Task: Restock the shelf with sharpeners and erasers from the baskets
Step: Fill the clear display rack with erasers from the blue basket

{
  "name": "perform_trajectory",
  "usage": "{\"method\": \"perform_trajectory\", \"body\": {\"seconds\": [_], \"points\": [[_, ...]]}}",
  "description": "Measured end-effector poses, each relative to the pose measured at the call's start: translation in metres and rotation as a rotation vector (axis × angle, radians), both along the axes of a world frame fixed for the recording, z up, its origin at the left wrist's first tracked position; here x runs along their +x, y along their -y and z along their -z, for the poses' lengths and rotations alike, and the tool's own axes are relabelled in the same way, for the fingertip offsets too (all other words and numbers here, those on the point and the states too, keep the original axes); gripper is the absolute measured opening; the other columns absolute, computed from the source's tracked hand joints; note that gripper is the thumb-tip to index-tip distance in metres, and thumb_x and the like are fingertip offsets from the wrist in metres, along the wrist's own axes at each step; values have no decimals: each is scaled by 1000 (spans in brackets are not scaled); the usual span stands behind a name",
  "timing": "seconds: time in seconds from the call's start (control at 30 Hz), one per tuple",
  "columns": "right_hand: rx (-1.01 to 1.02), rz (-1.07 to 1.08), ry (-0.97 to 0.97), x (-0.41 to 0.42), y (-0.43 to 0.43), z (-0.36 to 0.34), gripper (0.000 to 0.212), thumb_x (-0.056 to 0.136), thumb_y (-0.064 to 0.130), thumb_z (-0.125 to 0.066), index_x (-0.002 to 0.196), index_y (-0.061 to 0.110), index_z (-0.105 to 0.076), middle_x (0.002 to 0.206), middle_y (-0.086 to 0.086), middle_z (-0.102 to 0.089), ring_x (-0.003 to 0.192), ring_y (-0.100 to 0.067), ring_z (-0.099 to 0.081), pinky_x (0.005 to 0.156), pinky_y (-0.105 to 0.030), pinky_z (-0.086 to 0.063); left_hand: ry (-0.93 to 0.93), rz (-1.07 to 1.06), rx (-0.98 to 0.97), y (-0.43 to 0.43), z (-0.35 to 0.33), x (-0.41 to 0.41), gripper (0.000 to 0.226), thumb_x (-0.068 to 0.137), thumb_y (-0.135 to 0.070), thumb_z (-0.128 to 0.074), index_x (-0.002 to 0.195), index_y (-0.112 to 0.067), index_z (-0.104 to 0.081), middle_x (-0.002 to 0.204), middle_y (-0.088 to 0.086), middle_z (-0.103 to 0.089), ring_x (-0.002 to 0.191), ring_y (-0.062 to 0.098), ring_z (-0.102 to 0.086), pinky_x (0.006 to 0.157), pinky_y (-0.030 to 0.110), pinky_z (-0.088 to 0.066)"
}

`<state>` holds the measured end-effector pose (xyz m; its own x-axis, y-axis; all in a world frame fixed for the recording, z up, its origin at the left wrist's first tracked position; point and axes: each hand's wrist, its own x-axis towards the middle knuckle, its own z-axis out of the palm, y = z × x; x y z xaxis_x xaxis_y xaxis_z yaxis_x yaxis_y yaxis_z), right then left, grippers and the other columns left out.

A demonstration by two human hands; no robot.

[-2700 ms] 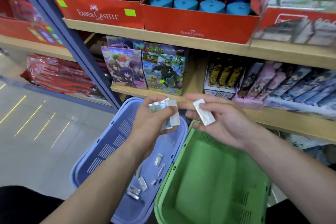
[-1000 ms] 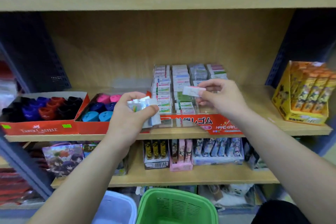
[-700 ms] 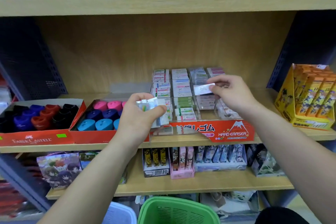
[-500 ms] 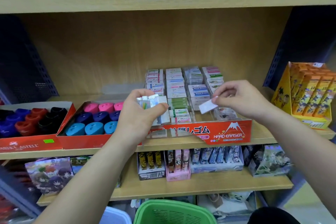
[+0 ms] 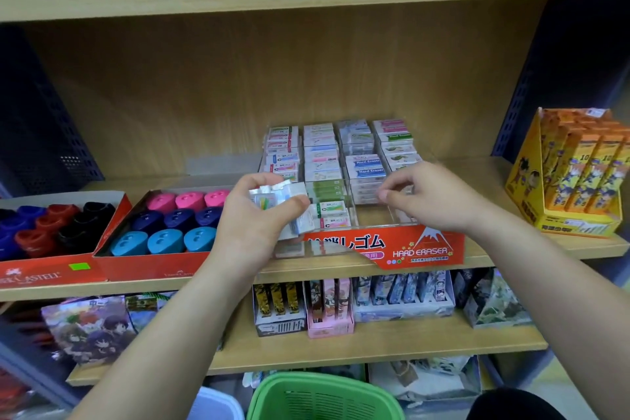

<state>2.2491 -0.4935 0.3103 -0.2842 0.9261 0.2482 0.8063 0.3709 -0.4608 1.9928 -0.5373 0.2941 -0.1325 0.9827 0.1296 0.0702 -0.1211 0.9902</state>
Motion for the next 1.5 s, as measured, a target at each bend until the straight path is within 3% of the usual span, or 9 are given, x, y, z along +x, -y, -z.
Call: {"method": "perform_trajectory", "body": {"seconds": [0.1, 0.2, 0.43, 0.53, 0.63, 0.77, 1.07, 1.23, 1.5], "points": [[56, 33, -262, -9, 13, -4, 17, 98, 21, -63, 87, 19, -76, 84, 10, -74, 62, 11, -58, 56, -8, -38, 74, 23, -31, 3, -2, 5, 48, 66, -32, -92, 107, -33, -67, 115, 6, -74, 95, 26, -76, 89, 53, -59], [-129, -96, -565, -29, 33, -8, 12, 98, 19, -64, 103, 20, -74, 87, 3, -77, 69, -3, -65, 56, -13, -46, 134, 58, -41, 8, -2, 11, 56, 52, -38, -96, 102, -35, -69, 114, 9, -74, 98, 32, -75, 91, 59, -57], [-297, -166, -794, -60, 46, 4, 24, 86, 9, -78, 108, 16, -69, 81, -4, -72, 74, -29, -73, 65, -30, -58, 173, 117, -7, 15, 1, 19, 59, 57, -37, -87, 111, -25, -66, 118, 12, -72, 94, 29, -75, 84, 48, -60], [-395, -195, -904, -59, 47, 7, 22, 87, 2, -74, 108, 10, -71, 88, -7, -71, 76, -21, -72, 67, -29, -58, 186, 112, -16, 16, 1, 17, 62, 51, -42, -94, 106, -29, -69, 122, 12, -71, 100, 31, -74, 90, 53, -58], [-444, -227, -900, -60, 49, 10, 33, 83, 4, -79, 115, 6, -69, 102, -14, -73, 81, -21, -71, 66, -28, -56, 153, 103, 17, 16, 2, 19, 60, 47, -48, -98, 99, -38, -71, 125, 9, -70, 113, 34, -68, 96, 58, -54], [-412, -182, -892, -58, 52, 13, 24, 87, 5, -76, 110, 9, -70, 96, -10, -72, 77, -22, -71, 65, -29, -58, 133, 94, 24, 15, 10, 17, 54, 58, -36, -92, 106, -30, -69, 117, 8, -73, 102, 30, -73, 82, 48, -61], [-421, -143, -1084, -47, 47, 19, 24, 101, 12, -57, 123, 14, -66, 92, -13, -73, 65, -20, -66, 57, -27, -56, 98, 28, 5, 11, 14, 11, 53, 53, -46, -96, 98, -41, -70, 117, 2, -74, 108, 30, -71, 95, 55, -55], [-371, -164, -1105, -43, 44, 24, 28, 100, 8, -58, 115, 23, -77, 92, -14, -58, 70, -14, -50, 69, -27, -45, 83, 28, 14, 12, 12, 15, 54, 52, -52, -93, 100, -43, -69, 123, -2, -71, 114, 29, -68, 98, 54, -54], [-270, -142, -1067, -38, 48, 24, 35, 82, -10, -73, 101, 19, -78, 116, -1, -75, 105, -21, -72, 96, -38, -54, 63, 39, 23, 12, 11, 22, 59, 48, -56, -90, 101, -44, -68, 125, 0, -70, 114, 33, -67, 96, 54, -55]]}}
